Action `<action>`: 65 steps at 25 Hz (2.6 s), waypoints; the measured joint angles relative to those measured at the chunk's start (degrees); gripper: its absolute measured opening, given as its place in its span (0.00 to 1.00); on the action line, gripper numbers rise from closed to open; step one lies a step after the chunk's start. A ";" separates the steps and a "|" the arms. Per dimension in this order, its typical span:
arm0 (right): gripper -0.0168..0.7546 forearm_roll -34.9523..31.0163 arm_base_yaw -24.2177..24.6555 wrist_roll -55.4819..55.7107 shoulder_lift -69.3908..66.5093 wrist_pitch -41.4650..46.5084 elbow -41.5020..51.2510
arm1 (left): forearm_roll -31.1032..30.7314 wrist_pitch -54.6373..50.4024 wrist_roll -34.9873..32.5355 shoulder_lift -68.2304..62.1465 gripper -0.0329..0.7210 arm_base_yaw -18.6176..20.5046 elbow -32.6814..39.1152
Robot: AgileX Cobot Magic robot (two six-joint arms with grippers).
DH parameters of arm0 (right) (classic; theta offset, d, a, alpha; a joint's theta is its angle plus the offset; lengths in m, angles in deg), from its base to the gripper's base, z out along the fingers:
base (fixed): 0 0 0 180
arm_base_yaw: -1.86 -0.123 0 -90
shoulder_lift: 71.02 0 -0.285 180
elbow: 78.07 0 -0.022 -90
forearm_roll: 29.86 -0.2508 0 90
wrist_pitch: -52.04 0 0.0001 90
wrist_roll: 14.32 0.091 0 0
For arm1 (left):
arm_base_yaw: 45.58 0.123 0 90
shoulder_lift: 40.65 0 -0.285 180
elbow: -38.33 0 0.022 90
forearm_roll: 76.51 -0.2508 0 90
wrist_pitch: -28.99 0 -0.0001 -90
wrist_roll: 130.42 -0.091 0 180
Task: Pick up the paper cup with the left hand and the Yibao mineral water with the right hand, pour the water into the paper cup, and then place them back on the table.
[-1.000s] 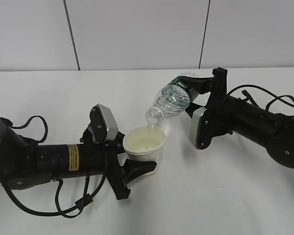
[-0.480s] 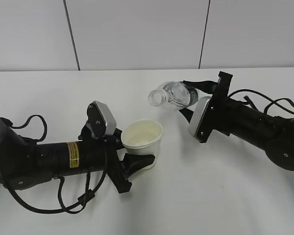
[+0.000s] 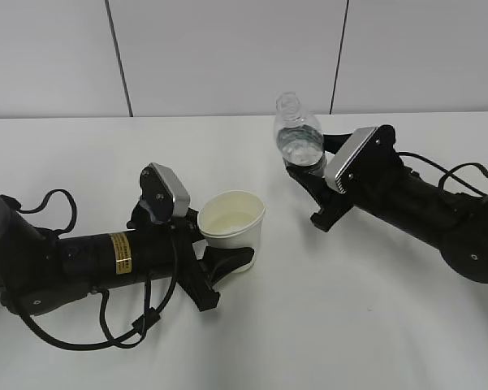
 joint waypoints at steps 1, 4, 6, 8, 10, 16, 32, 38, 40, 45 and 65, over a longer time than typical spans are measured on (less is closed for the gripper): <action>0.61 -0.12 0.00 1.80 0.00 0.00 0.00 | 0.03 -0.06 0.00 0.00 0.61 0.00 0.00; 0.61 -0.35 0.00 7.80 0.00 0.00 0.00 | 0.11 -2.25 0.00 0.57 0.61 0.00 0.00; 0.61 -0.35 0.00 10.73 0.00 0.00 0.00 | 0.35 -4.37 0.00 1.38 0.61 0.00 0.00; 0.61 -0.35 0.00 14.38 0.00 0.00 0.00 | 0.60 -5.26 0.00 2.08 0.61 0.13 0.00; 0.61 -0.35 0.00 18.83 0.00 0.00 0.00 | 1.04 -5.21 0.00 2.25 0.61 0.70 0.00; 0.61 0.11 0.00 26.69 0.00 1.66 0.00 | 2.34 -5.21 0.00 2.25 0.61 3.71 0.00; 0.61 3.18 0.00 29.87 -0.04 9.07 0.00 | 8.24 -5.51 -3.46 2.25 0.61 9.05 0.00; 0.61 3.26 0.00 29.87 -2.24 9.07 0.00 | 12.54 -2.36 -6.15 2.19 0.61 9.05 0.00; 0.61 3.41 0.00 29.87 -2.99 8.28 0.00 | 12.81 -1.21 -6.41 1.62 0.61 9.05 0.00; 0.61 3.41 0.00 28.93 -4.61 6.02 0.00 | 12.81 1.89 -6.46 -1.30 0.61 9.05 0.00; 0.68 3.41 0.00 26.97 -5.46 5.00 -0.08 | 12.94 0.00 -7.90 -1.40 0.70 9.05 0.00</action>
